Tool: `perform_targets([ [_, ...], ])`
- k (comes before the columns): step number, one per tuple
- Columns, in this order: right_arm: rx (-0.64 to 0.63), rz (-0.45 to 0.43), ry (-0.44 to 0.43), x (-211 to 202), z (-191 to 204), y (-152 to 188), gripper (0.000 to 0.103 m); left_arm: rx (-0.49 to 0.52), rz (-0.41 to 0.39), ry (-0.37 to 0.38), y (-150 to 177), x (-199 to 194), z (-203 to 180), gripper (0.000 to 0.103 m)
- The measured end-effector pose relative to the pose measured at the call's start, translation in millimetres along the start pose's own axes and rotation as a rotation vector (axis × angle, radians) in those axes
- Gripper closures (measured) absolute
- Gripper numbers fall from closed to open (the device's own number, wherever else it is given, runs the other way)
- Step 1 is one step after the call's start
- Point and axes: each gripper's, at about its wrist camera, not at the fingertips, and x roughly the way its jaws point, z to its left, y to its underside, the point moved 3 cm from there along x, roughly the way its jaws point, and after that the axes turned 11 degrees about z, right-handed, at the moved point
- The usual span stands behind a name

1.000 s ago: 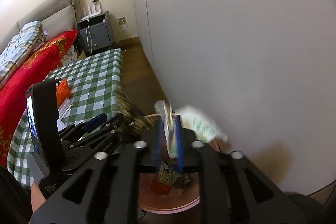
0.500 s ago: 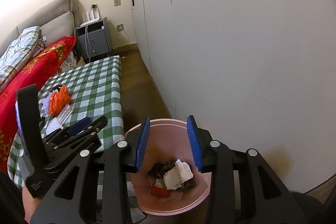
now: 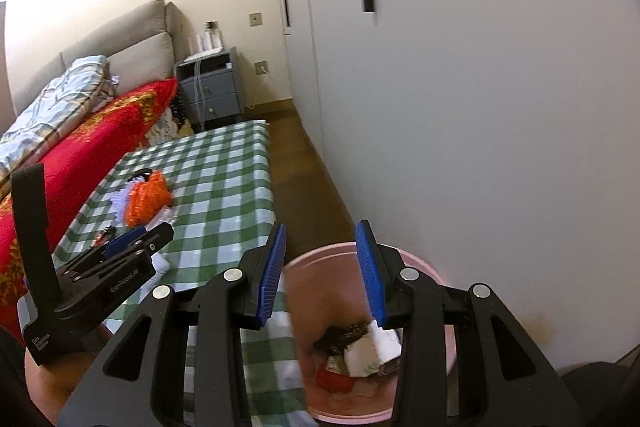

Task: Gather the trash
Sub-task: 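Move both tools back to the table toward the red packet and foam net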

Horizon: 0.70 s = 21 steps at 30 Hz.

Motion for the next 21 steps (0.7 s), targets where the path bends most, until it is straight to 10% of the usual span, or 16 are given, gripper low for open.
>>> perform_targets([
  [21,-0.146,0.052,-0.271,64,110,7,0.065,-0.199,-0.063,-0.243,6,-21,111,0.064],
])
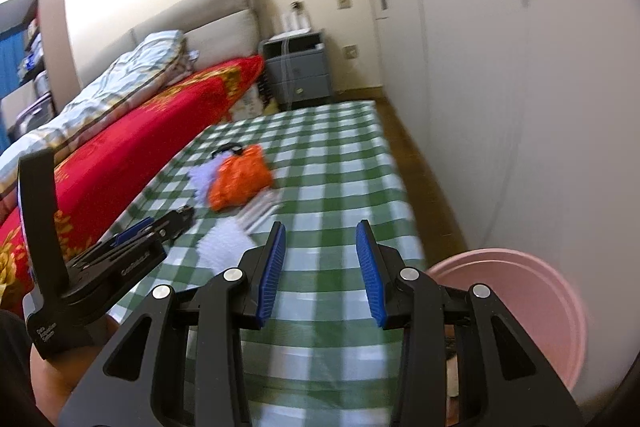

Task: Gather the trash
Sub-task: 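Move both tools back to the table toward the red packet and foam net, then grasp the red snack packet with the left tool while the right tool grasps the white foam net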

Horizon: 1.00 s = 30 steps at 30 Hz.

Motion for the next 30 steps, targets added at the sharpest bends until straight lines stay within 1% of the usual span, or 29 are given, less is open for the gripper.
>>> perform_targets([
  [1,-0.006,0.009,-0.017,7,5,0,0.065,-0.007,0.003,-0.017,0,3,4,0.068],
  [2,-0.009,0.015,-0.025,12,8,0,0.065,-0.010,0.005,-0.029,0,5,7,0.068],
  [7,-0.009,0.052,-0.082,39,22,-3,0.065,-0.082,0.023,-0.084,-1,16,32,0.069],
  [10,-0.008,0.068,-0.110,52,28,-5,0.065,-0.106,0.026,-0.118,-2,21,43,0.069],
  [14,-0.007,0.104,-0.145,71,34,-5,0.065,-0.143,0.031,-0.145,-5,26,58,0.069],
  [16,-0.013,0.127,-0.159,81,39,-4,0.065,-0.166,0.038,-0.151,-7,29,65,0.069],
  [20,-0.028,0.155,-0.180,92,46,-3,0.059,-0.202,0.056,-0.155,-10,38,75,0.069],
  [23,-0.039,0.181,-0.194,100,51,-2,0.058,-0.228,0.078,-0.152,-13,47,81,0.069],
  [30,-0.040,0.251,-0.175,121,51,4,0.058,-0.284,0.128,-0.131,-16,66,90,0.069],
])
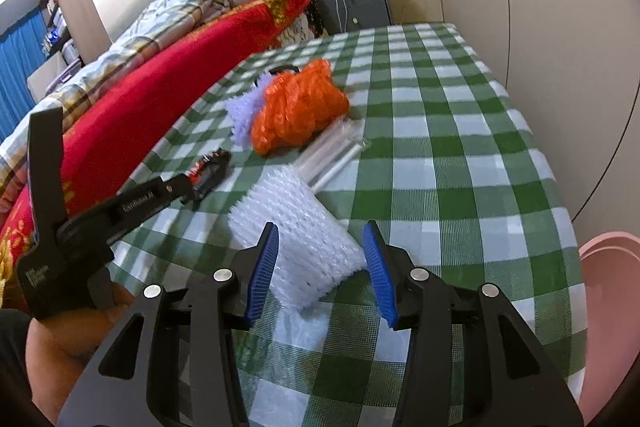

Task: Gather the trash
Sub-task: 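Grasp the red snack packet with the left tool while the right tool grasps the white foam net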

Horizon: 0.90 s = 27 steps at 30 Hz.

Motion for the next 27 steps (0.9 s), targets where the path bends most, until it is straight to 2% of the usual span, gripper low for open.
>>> perform_targets([
  [3,0.004,0.024,0.007,7,-2,2,0.058,0.008,0.021,-0.007,-1,5,-3,0.069],
  [7,-0.009,0.038,0.008,10,1,2,0.058,0.017,0.046,-0.011,0,11,-6,0.087],
  [9,-0.018,0.043,0.009,10,3,3,0.060,0.021,0.053,-0.011,0,12,-6,0.092],
  [10,-0.024,0.045,0.010,10,4,3,0.062,0.023,0.055,-0.010,1,12,-7,0.092],
  [14,-0.045,0.056,0.005,11,8,4,0.080,0.028,0.055,-0.005,1,11,-8,0.095],
  [17,-0.069,0.051,0.002,9,12,6,0.087,0.033,0.041,-0.002,2,8,-8,0.095],
  [27,-0.097,-0.056,-0.012,-26,21,5,0.092,0.087,-0.023,0.004,4,-17,-15,0.096],
])
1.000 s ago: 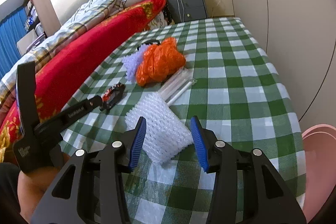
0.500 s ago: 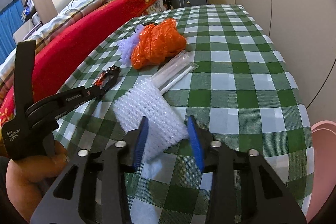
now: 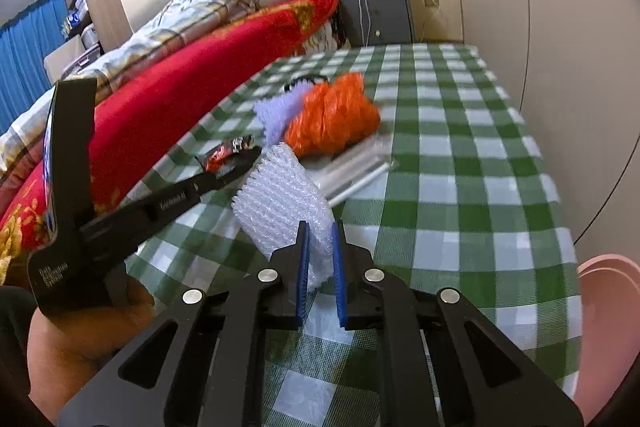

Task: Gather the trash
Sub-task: 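Grasp the red snack packet with the left tool while the right tool grasps the white foam net, then carry the red packet and white foam net over the pink bucket with both tools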

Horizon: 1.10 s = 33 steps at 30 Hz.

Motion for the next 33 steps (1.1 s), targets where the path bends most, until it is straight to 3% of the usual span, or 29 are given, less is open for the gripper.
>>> perform_targets([
  [14,0.047,-0.100,0.098,-53,-11,6,0.092,0.086,-0.069,-0.001,17,-50,-6,0.096],
  [33,0.065,-0.205,0.176,-127,-9,20,0.092,0.207,-0.104,0.073,53,-101,-26,0.096],
])
